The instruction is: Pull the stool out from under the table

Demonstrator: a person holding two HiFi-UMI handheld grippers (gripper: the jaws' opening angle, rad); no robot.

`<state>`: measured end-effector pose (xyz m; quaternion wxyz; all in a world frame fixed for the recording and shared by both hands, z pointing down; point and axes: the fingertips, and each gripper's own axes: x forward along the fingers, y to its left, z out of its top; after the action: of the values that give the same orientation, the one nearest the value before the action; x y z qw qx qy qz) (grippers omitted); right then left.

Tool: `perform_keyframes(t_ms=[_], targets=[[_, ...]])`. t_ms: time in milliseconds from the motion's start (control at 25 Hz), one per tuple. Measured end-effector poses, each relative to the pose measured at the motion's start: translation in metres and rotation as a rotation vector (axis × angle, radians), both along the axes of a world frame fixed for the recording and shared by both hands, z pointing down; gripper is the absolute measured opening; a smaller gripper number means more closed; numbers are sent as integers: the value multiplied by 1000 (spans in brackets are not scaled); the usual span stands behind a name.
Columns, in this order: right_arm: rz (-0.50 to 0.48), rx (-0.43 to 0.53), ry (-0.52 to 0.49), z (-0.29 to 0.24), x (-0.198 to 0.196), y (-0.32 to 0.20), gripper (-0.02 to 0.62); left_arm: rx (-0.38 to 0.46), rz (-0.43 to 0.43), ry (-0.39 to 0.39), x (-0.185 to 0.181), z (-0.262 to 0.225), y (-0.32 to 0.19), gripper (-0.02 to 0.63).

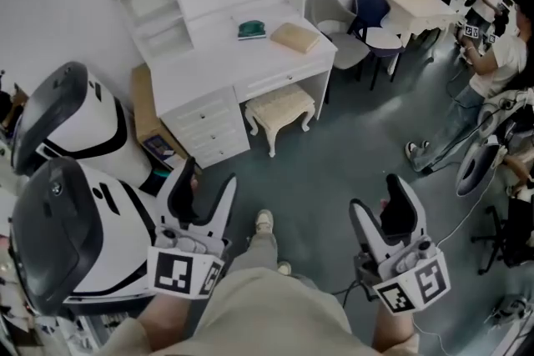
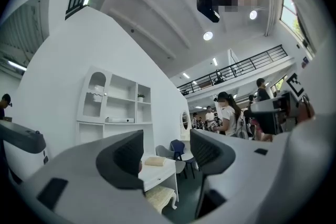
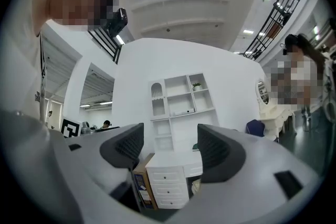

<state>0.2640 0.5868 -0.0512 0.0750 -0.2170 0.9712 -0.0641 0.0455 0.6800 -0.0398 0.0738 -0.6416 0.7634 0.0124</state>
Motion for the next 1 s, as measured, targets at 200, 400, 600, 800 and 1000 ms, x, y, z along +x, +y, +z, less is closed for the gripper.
perform_keyframes(t_ms=[200,400,600,800,1000], targets=[[17,12,6,3,-4,-18,318,-15,-16,-12,-16,8,-13,275],[38,17,43,16,-16,-49,318,-36,15,-21,-20,24,-49,275],[60,3,77,30,-40,-96,316,-69,31,-55,-40,34,-98,275],[77,-26,100,41,-73,-153,316,-107,22,-37,-79,46,-156,275],[94,-61,122,50,-114,-223,316,-129,28,-27,-124,49,-226,275]])
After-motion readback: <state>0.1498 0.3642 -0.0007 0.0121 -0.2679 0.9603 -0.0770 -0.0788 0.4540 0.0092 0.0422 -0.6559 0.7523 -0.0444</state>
